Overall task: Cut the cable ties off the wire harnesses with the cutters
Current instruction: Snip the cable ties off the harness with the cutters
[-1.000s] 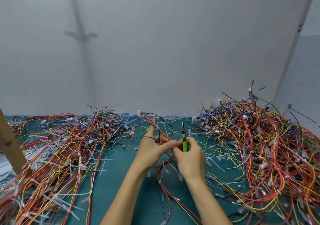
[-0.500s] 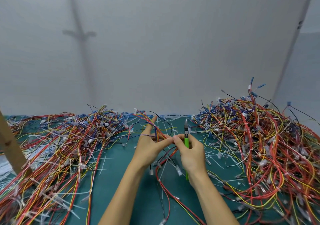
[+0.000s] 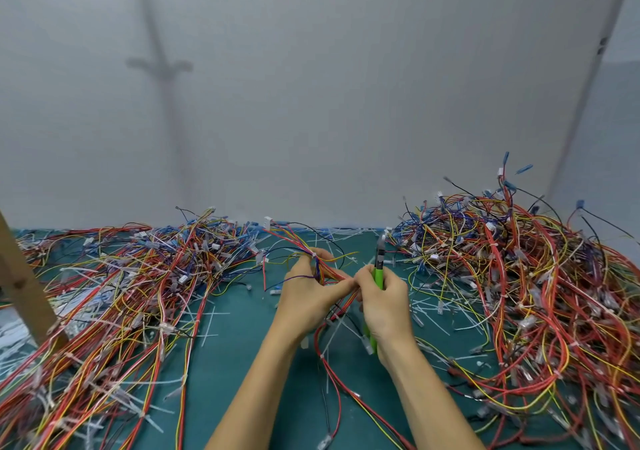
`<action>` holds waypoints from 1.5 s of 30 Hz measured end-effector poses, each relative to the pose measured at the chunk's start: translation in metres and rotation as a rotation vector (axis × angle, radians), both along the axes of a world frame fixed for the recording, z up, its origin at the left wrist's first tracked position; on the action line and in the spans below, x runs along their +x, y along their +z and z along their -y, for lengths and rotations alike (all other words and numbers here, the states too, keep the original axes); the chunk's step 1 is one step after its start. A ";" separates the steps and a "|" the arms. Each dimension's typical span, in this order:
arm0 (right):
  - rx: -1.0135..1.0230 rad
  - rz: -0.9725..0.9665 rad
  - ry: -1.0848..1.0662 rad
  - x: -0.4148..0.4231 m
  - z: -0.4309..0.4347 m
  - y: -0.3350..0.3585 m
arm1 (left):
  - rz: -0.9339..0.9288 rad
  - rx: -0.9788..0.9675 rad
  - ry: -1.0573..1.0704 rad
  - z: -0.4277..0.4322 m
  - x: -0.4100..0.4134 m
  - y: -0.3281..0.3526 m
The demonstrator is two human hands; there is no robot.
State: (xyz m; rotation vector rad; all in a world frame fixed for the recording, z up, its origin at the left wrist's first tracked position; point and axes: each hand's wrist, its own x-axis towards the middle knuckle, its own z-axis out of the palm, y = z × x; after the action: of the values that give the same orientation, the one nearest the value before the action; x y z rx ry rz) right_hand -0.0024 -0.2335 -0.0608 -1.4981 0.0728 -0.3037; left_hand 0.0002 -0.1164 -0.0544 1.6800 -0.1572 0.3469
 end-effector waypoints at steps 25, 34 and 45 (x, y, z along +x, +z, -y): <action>-0.853 0.213 0.131 0.007 0.034 -0.005 | -0.064 -0.167 -0.001 -0.019 0.000 0.009; -0.852 0.215 0.138 0.005 0.035 -0.004 | -0.048 -0.108 0.005 -0.025 0.000 0.010; -0.884 0.190 0.124 0.005 0.042 -0.003 | -0.052 -0.014 0.011 -0.027 -0.002 0.011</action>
State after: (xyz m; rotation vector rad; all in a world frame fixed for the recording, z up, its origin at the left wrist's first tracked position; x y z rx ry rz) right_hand 0.0022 -0.2753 -0.0634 -2.3246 -0.3486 -0.4020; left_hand -0.0022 -0.0890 -0.0434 1.6749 -0.1068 0.3109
